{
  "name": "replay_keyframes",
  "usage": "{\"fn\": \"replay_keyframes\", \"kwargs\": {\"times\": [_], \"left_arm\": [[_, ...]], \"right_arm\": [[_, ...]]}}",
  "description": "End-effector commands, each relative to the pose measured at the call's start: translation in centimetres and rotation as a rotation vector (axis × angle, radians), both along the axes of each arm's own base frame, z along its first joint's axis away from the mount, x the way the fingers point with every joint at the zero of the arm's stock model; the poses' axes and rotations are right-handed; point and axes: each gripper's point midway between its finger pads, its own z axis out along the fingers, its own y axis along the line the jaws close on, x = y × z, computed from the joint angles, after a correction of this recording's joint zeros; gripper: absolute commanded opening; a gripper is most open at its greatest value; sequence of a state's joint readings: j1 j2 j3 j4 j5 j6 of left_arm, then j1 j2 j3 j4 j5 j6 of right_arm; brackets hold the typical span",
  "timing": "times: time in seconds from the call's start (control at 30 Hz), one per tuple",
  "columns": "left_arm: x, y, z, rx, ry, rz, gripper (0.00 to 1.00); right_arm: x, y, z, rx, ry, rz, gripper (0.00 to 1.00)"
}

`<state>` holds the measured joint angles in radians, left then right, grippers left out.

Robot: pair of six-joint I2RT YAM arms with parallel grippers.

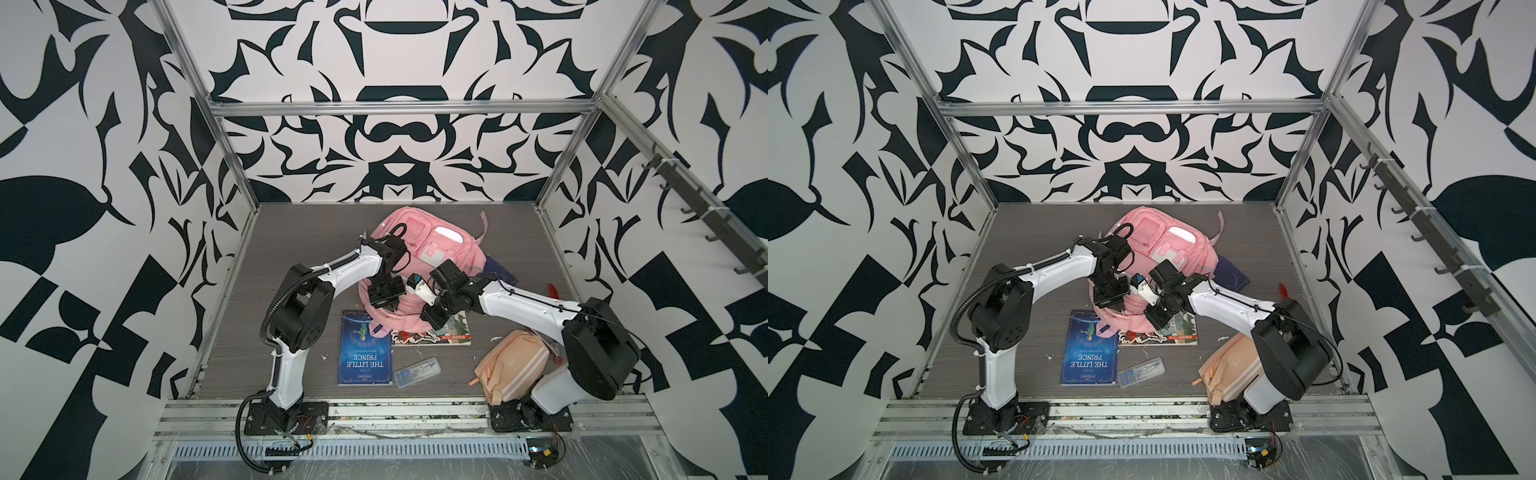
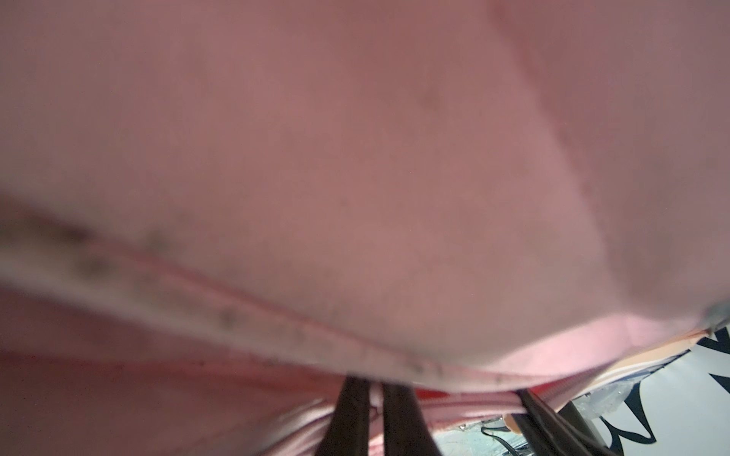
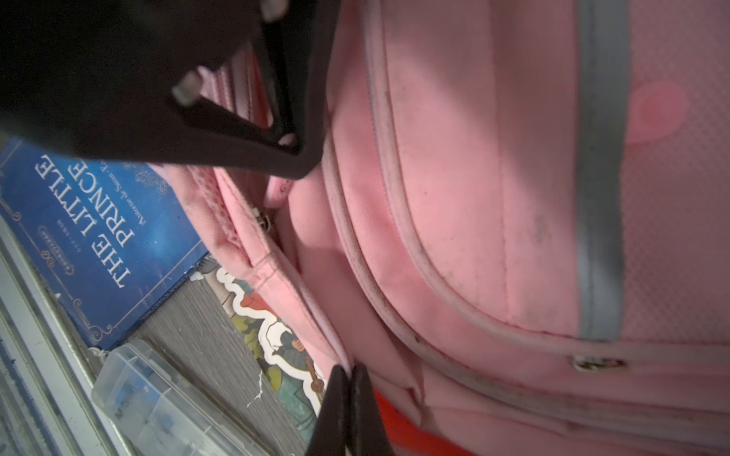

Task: Pack books, pencil case, and school supplies into a backpack
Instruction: Unzip the student bag at the top-center of the table.

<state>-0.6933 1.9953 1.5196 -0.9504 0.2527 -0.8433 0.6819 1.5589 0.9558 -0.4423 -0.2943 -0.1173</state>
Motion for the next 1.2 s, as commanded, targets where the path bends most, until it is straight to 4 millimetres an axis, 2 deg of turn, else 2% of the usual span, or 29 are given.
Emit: {"fn": "replay_keyframes", "kwargs": {"times": [0.0, 0.33, 0.5, 0.6, 0.83, 1.17], "left_arm": [[-1.0, -1.8, 1.9, -0.065, -0.012, -0.020, 0.00], [-0.4, 1.3, 6.7, -0.053, -0.222, -0.032, 0.00], [-0.5, 3.0, 6.8, -0.052, -0.262, 0.000, 0.00], [0.0, 4.6, 6.7, -0.005, -0.281, 0.010, 0.00], [2.7, 9.4, 6.6, 0.029, -0.355, 0.063, 0.00], [8.2, 14.1, 7.4, -0.048, -0.522, 0.159, 0.00]], "right_arm": [[-0.4, 1.3, 1.1, 0.048, -0.043, 0.067, 0.00], [-0.5, -0.2, 0.5, 0.001, -0.066, 0.029, 0.00], [-0.2, -0.8, 0.6, -0.020, -0.086, 0.008, 0.00], [-0.1, -1.1, 0.8, -0.021, -0.100, -0.008, 0.00], [-0.1, -1.6, 0.9, -0.036, -0.100, -0.028, 0.00], [0.4, -3.2, 1.7, -0.064, -0.125, -0.090, 0.00]]}}
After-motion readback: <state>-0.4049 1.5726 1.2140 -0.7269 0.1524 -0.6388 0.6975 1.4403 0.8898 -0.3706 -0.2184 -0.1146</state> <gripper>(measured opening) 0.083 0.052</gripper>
